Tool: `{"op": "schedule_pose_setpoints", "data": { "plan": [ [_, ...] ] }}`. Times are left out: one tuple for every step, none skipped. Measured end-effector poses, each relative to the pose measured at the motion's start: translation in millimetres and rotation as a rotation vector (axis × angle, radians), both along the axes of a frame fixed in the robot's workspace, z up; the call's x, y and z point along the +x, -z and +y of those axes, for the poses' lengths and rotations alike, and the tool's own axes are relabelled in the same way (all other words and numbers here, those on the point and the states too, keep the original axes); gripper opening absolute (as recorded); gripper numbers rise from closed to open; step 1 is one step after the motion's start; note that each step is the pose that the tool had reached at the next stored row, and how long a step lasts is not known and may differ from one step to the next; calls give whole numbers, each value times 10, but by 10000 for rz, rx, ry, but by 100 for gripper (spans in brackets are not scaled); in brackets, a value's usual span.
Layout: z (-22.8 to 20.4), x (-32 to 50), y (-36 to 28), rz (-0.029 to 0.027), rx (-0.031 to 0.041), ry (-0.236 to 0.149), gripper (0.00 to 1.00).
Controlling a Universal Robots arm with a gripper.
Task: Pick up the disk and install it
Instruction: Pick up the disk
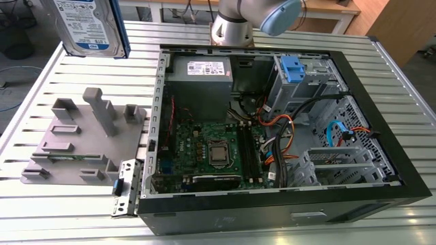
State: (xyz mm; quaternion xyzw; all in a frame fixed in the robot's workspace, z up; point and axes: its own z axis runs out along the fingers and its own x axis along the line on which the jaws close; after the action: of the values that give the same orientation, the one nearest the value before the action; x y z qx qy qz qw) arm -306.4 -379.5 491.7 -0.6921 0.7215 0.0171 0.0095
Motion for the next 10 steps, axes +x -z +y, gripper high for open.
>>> {"op": "schedule_pose_setpoints", "data": {
  "plan": [
    [0,0,0,0,0,0,35],
    [0,1,0,0,0,0,35],
    [0,2,0,0,0,0,35],
    [0,5,0,0,0,0,35],
    [0,8,0,0,0,-1,35],
    [0,11,0,0,0,-1,35],
    [0,15,0,1,0,0,35],
    [0,19,0,-1,0,0,35],
    [0,23,0,0,0,0,35],
    [0,32,0,1,-1,0,35]
  ]
}}
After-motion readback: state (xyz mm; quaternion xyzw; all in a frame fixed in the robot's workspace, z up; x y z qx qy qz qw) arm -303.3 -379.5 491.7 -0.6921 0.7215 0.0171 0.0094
